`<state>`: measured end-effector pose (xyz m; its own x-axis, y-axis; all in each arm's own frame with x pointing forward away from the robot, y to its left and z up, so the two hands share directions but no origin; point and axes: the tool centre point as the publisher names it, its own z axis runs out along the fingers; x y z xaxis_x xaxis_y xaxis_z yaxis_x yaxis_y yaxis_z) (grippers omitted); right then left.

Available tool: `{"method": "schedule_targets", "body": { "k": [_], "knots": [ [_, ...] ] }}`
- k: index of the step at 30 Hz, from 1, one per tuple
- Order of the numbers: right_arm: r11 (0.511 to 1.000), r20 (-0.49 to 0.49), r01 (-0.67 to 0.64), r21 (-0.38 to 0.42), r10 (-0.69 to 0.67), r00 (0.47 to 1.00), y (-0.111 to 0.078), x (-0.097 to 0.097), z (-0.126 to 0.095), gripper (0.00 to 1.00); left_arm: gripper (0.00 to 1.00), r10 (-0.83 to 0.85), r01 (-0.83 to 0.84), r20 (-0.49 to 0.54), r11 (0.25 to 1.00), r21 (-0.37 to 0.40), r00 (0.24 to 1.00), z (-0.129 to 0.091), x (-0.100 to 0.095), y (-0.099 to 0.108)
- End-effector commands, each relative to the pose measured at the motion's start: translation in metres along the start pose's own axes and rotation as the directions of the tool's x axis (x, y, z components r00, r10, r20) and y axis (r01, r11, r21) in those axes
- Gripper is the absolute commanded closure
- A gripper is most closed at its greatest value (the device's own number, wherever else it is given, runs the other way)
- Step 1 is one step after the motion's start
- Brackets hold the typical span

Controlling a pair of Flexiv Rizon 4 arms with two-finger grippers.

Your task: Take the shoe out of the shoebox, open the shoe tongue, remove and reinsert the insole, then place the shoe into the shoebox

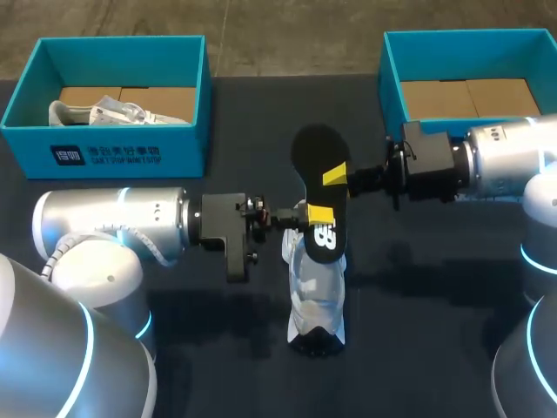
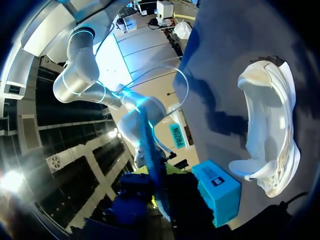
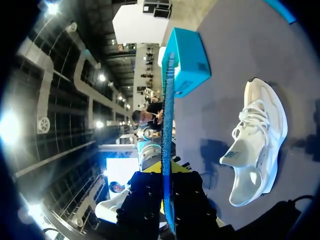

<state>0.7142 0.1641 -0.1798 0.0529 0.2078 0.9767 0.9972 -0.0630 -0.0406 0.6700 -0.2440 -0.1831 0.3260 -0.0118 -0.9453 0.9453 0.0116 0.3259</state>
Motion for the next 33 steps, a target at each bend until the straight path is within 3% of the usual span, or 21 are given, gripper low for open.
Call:
{"method": "schedule_targets", "body": {
  "k": [1,9,19,26,33],
  "knots": [
    [1.0,-0.002,0.001,0.001,-0.001,1.0,0.0,-0.002,0.002,1.0,0.0,-0.013,0.013,0.004,1.0,-0.003,1.0,-0.002,-0.001,-0.001],
    [1.0,-0.008,0.019,-0.002,-0.019,1.0,0.0,-0.004,-0.003,1.0,0.0,-0.049,0.049,0.014,0.999,-0.011,0.999,-0.018,-0.007,0.0],
    [1.0,-0.005,0.031,0.001,-0.031,0.999,-0.002,-0.014,-0.011,1.0,0.0,-0.098,0.101,-0.071,0.994,0.037,0.993,-0.051,-0.02,0.008],
    [0.999,0.002,0.053,0.014,-0.053,0.999,-0.004,-0.02,-0.008,1.0,0.0,-0.126,0.146,-0.199,0.985,0.089,0.972,-0.073,-0.028,0.015],
    [0.997,-0.007,0.075,0.018,-0.075,0.997,-0.004,-0.025,-0.006,1.0,0.0,-0.088,0.154,-0.39,0.978,0.142,0.917,-0.095,-0.05,0.027]
  ]
}}
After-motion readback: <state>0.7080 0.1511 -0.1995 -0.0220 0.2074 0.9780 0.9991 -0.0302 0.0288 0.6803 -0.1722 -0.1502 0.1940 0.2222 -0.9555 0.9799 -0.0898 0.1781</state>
